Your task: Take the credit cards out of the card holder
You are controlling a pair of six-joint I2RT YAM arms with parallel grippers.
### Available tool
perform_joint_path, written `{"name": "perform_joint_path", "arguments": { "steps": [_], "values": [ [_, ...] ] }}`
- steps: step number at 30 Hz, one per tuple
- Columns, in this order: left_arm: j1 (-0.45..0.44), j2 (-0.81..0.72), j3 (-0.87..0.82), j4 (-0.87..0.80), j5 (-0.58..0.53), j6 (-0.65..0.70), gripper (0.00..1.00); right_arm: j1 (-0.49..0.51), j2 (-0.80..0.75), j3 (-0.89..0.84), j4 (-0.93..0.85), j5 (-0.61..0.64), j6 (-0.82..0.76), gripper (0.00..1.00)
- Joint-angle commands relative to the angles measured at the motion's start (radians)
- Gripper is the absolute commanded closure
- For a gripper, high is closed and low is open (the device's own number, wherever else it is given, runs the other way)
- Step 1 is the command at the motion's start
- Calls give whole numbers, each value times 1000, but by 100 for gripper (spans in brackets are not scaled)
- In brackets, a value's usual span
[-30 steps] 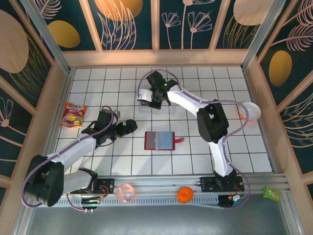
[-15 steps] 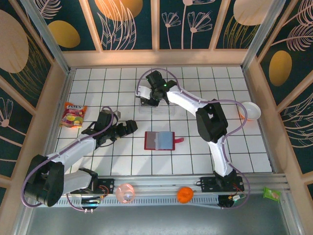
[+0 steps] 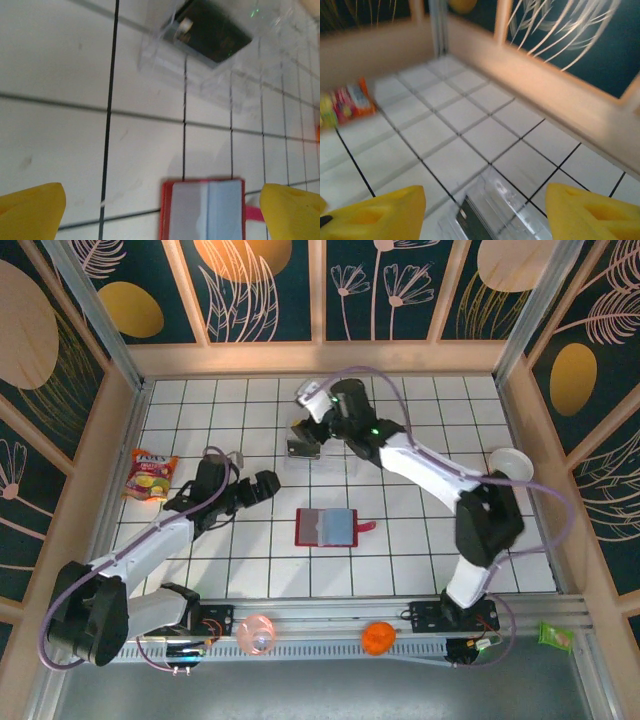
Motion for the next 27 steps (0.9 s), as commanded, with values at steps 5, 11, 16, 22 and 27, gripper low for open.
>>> {"name": "perform_joint_path", "arguments": {
  "steps": [5, 11, 16, 22, 27],
  "values": [
    [7, 43, 104, 123, -255, 69, 1, -10, -253, -331, 210, 282, 453, 27],
    [18, 141, 183, 187, -588, 251, 1, -12, -403, -464, 103, 419, 532, 1],
    [57, 193, 154, 307, -805, 440, 1, -12, -537, -559, 121, 506, 569, 1],
    [174, 161, -67, 614, -834, 585, 1, -44, -635, -579, 80, 589, 494, 1],
    [265, 188, -226, 847, -780, 618, 1, -63, -702, -615, 109, 617, 451, 1]
  ]
}}
